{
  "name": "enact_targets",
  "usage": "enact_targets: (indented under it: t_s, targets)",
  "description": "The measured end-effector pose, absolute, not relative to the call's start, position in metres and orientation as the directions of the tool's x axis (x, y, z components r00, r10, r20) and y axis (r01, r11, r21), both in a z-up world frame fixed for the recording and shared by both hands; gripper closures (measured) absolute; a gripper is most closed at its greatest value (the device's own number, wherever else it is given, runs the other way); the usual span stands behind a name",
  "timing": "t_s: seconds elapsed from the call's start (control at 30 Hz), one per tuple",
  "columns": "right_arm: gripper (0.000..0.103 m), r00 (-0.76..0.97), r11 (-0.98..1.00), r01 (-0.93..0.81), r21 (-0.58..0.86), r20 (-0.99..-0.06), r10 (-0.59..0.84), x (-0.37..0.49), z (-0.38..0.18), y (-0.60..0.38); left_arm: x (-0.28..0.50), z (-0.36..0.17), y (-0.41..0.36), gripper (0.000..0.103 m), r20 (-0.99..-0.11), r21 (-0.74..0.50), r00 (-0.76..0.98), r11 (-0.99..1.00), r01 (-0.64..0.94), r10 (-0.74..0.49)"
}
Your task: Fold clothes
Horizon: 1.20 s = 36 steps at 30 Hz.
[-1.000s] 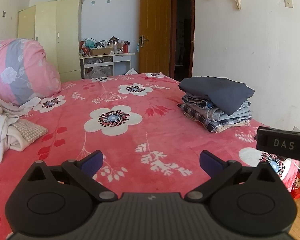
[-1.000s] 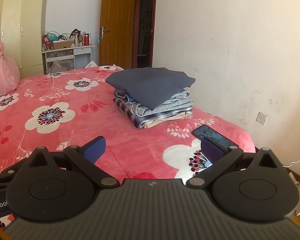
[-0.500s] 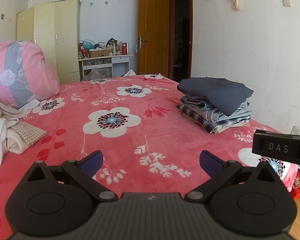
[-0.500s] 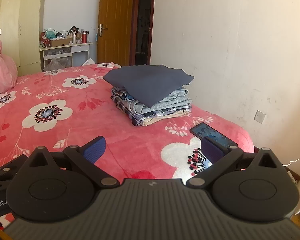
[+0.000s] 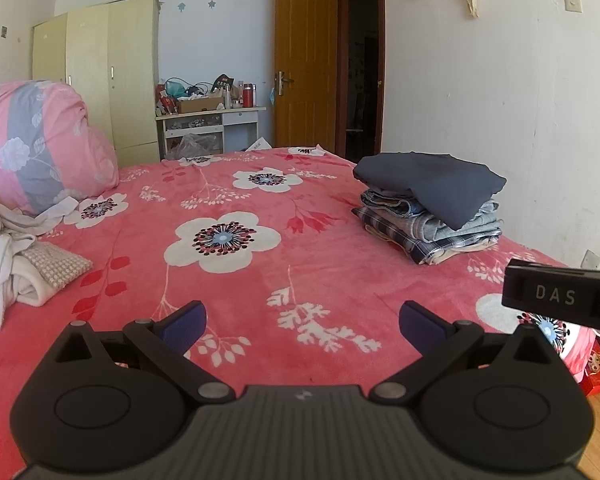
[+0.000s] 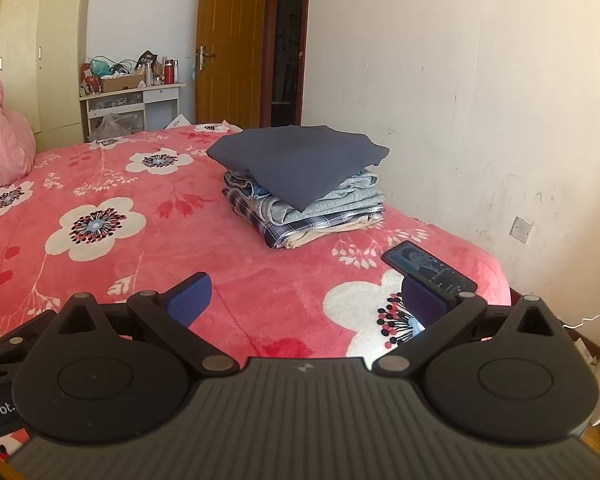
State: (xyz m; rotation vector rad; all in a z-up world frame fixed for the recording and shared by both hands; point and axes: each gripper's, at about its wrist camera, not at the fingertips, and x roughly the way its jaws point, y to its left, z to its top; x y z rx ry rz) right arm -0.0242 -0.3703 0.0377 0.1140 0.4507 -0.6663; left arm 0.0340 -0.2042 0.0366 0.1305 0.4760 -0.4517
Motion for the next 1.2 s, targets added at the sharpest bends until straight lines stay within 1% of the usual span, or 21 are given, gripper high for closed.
enact_targets:
  t_s: [1.2]
  targets:
    - [0.001,0.693,0.784,0.619,-0.039,-0.442,-0.57,-0.0237,0.0371,-0.3692,0.0349,0.0362,-0.2007,0.0,-0.466,0.011,0.794,0.895,0.446,-0.39]
